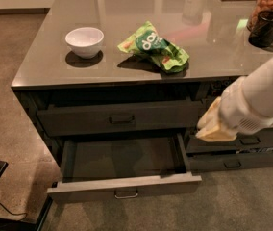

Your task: Close middle drawer

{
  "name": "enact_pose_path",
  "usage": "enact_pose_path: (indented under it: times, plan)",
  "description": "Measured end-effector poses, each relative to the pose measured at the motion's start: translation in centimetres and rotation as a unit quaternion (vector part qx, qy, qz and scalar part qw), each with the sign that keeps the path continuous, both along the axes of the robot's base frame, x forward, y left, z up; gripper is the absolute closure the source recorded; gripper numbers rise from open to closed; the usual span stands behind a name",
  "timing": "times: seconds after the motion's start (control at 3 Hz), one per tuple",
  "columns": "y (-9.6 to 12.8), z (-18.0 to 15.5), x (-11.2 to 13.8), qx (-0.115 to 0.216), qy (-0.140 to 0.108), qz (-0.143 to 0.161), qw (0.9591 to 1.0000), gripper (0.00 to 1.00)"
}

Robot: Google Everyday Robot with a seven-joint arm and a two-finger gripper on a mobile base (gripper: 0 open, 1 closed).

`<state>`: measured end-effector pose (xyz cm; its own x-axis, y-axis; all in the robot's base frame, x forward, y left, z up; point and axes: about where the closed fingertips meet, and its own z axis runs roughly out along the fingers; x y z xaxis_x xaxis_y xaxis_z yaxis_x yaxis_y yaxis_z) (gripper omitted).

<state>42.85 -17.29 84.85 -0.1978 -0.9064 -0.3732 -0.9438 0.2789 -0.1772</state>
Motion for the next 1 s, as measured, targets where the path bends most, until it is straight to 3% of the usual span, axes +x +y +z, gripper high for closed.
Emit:
enact_pose_path:
  times: [0.33, 0.67, 1.0]
  plan:
    - [3.3, -8.4, -1.4, 0.020, 0.045, 0.027, 0.9984, 0.89]
    - [5.8, -17.5, -4.0, 0.025, 0.118, 0.043, 0.9917, 1.00]
    - [5.8, -17.5, -4.0, 0.025, 0.118, 0.043, 0.9917, 1.00]
